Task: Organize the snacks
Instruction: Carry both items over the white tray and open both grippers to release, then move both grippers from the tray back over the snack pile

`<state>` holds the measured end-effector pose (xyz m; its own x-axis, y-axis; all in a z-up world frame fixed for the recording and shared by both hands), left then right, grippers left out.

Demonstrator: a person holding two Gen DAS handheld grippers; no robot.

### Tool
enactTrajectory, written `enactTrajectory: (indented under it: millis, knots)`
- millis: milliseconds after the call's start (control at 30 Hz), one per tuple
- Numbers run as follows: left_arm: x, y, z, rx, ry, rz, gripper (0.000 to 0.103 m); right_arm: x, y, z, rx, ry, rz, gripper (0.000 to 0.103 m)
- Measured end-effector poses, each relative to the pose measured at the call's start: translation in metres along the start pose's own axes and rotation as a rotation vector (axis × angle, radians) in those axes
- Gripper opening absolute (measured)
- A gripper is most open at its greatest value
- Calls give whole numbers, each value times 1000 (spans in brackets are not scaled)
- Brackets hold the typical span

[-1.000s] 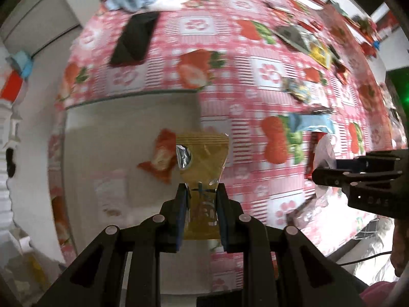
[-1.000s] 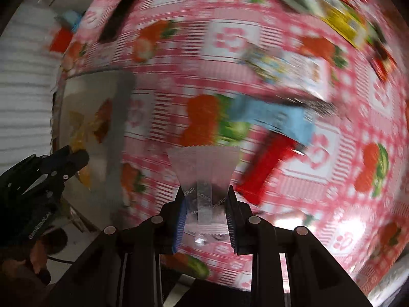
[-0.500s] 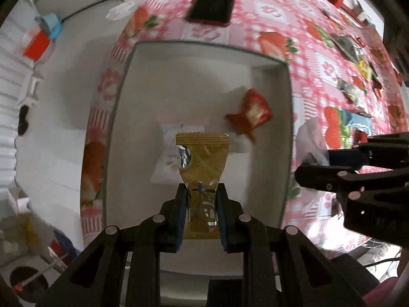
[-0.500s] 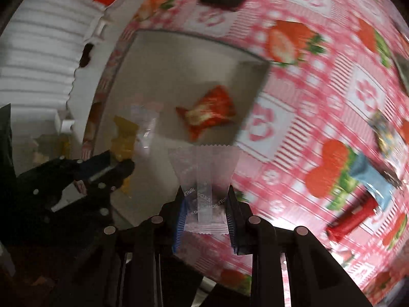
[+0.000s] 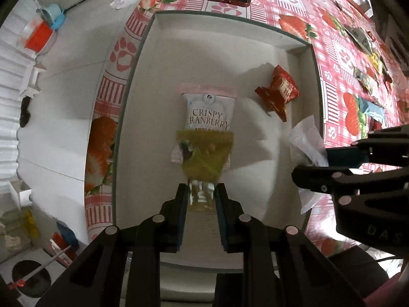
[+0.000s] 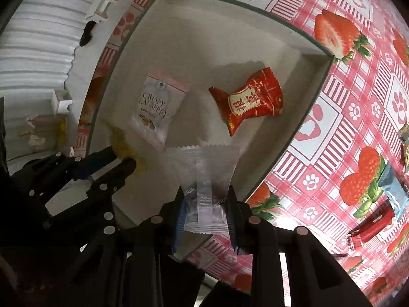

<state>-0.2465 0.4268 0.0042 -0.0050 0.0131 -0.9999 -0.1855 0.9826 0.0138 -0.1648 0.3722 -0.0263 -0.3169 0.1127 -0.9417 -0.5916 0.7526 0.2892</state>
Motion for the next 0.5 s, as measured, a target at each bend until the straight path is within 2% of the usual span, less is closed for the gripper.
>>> enactTrajectory:
  millis: [133, 167, 200, 233, 267, 333, 400, 467, 500]
  knots:
    - [-2, -4, -1, 19, -5, 7, 25, 2, 1, 4, 9, -1, -1, 31]
    - [-3, -5, -2, 26, -4, 10, 25, 4, 5, 6, 11, -3, -1, 35]
    - [-2, -7, -1, 32, -3, 16, 30, 2, 4, 6, 13, -6, 0, 39]
    - [-2, -10, 0, 36, -2, 18, 40, -5, -6, 1, 13, -11, 1, 57]
    - [-3, -11, -1, 39, -4, 21, 46, -8, -8, 0, 13, -17, -1, 66]
    - [-6, -14, 0, 41, -13, 28, 66, -12, -9, 1, 10, -32, -3, 66]
    - [-9, -16, 1, 38, -23, 32, 73, -14, -11, 1, 12, -36, -7, 66]
    - [-13, -20, 3, 42, -28, 33, 74, -17, -18, 0, 23, -43, -13, 66]
    - [-14, -22, 4, 47, -29, 33, 74, -19, -23, -1, 33, -45, -13, 70]
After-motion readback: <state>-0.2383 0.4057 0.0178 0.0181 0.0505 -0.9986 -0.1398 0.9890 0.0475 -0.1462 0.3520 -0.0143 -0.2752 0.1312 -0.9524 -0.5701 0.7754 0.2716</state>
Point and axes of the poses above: each gripper's, at about its wrist camera, not at the fingertips, and x roughly the way its jaws point, y to its left, z to its top, the point moved 7 cm from there along x, roughly the way its jaws point, and after that the axes turned 3 degrees about x, right-handed, at the moved point
